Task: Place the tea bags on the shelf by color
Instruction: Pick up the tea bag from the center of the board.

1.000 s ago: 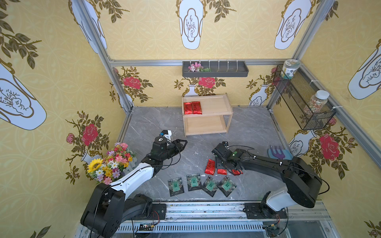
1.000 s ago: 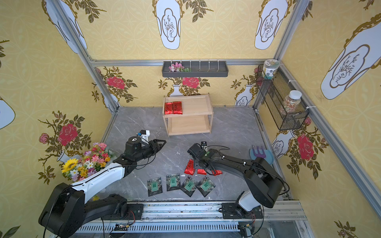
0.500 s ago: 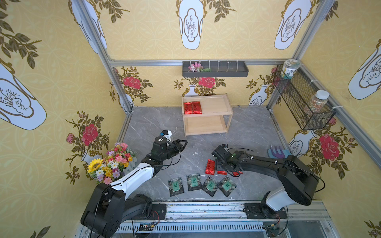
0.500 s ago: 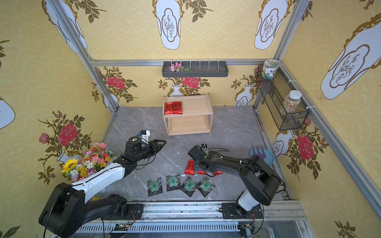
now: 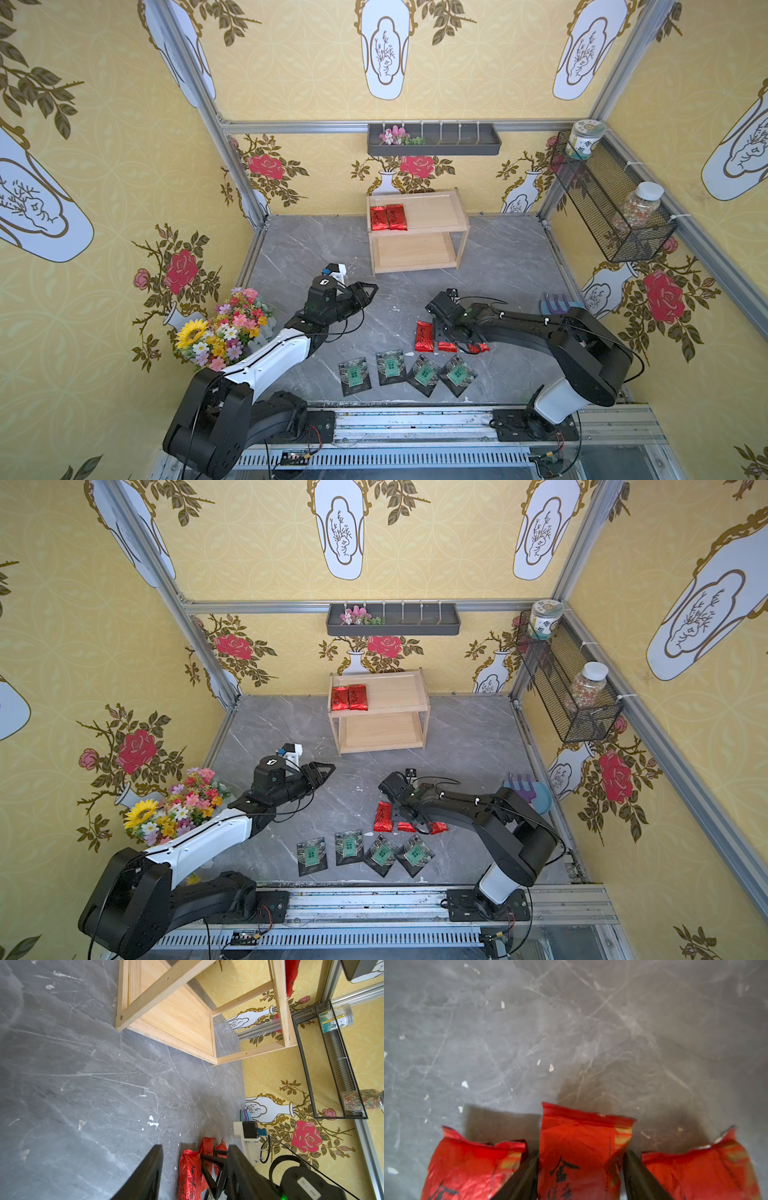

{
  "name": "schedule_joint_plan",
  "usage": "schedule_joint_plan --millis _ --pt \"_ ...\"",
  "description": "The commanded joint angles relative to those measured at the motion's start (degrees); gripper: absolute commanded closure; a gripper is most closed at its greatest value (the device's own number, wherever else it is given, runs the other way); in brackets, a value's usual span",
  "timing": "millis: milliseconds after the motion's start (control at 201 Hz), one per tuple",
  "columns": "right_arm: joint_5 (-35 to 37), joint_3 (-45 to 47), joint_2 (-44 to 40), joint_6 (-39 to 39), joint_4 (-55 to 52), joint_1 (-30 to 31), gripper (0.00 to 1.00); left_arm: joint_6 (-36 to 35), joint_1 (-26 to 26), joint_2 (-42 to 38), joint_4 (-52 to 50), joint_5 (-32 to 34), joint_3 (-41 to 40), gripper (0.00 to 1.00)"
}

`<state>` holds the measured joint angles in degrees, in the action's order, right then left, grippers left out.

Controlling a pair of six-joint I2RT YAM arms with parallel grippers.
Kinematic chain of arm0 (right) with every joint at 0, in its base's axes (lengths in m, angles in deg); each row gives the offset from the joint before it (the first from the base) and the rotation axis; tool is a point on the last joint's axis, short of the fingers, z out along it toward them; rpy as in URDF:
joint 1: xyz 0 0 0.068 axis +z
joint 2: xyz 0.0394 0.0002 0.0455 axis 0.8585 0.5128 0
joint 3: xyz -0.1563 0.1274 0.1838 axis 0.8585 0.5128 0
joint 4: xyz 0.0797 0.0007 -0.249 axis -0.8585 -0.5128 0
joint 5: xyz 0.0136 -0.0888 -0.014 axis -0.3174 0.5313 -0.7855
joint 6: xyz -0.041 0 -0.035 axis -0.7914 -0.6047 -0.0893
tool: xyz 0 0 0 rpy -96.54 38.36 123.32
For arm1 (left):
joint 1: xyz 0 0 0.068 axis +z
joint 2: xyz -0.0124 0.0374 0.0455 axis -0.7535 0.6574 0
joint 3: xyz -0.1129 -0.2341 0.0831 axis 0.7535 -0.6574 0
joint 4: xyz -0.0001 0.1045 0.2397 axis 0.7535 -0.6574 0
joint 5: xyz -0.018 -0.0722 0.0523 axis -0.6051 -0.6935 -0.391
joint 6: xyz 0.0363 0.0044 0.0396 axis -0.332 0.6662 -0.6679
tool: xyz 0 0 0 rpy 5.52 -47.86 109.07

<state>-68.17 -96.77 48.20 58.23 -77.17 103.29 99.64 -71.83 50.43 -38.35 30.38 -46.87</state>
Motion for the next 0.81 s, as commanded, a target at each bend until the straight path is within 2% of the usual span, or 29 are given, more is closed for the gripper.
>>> schedule_joint_plan --millis 0,563,802 --pt "-0.67 0.07 0.5 -0.31 0.26 -0.1 0.38 -0.86 0.0 0.32 -0.17 -0.34 0.21 0.45" --pt "2.62 -3.11 -3.05 -2.53 -4.24 -0.11 0.43 -1.13 0.03 0.92 -0.46 -0.65 1.73 0.45" --pt "3.6 -11.88 -6.08 -7.3 -9.11 -1.01 0.43 -1.3 0.01 0.76 -1.68 -0.95 4.05 0.45"
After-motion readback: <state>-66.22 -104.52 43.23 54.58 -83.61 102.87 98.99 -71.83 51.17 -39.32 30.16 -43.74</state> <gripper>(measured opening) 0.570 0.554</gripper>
